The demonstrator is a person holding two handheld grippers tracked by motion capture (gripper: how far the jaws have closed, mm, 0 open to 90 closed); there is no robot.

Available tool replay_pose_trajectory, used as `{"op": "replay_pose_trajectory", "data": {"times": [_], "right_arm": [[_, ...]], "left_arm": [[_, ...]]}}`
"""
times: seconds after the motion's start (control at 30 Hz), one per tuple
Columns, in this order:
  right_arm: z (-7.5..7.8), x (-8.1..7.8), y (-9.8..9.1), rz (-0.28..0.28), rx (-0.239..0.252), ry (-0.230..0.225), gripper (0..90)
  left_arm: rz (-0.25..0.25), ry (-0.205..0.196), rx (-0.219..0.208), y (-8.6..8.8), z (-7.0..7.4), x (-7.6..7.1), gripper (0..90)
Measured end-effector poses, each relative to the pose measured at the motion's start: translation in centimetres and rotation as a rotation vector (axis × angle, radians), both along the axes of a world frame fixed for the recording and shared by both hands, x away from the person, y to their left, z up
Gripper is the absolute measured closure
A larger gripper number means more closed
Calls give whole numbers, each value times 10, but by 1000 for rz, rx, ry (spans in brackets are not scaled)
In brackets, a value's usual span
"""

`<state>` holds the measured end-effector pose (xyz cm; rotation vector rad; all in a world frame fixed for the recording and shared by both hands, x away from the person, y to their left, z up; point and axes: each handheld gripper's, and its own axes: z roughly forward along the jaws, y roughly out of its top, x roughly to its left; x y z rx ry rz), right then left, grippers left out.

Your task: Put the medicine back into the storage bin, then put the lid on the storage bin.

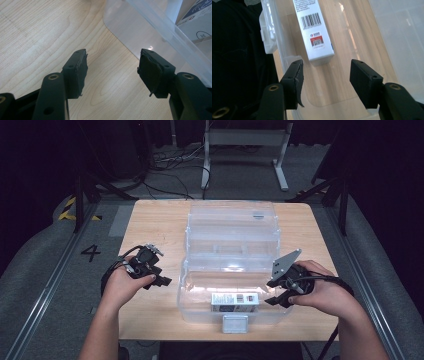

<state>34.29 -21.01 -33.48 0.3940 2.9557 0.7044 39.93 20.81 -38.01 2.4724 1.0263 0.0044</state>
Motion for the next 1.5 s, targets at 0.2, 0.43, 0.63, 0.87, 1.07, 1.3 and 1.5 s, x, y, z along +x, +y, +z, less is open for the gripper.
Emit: {"op": "replay_pose_trajectory", "data": {"times": [0.2,0.43,0.63,0.87,1.07,1.3,1.5], "right_arm": [[-1,-8,-13,-25,12,20,455],[-8,-12,-19,-31,25,91,453],[-20,-13,-18,-29,-6,113,450],[-33,-15,-10,-6,-53,104,438],[-48,-17,0,35,-97,119,459],[-58,-19,9,53,-143,132,500],[-59,-21,13,54,-173,95,530]], "left_arm": [[7,4,0,-1,-1,1,402],[15,8,-2,1,-1,-1,401],[18,3,-4,2,-1,0,401],[20,10,-17,3,-2,0,401],[25,4,-9,3,-2,0,402],[24,-12,-4,3,0,-1,437],[27,-18,-1,3,0,-1,438]]}}
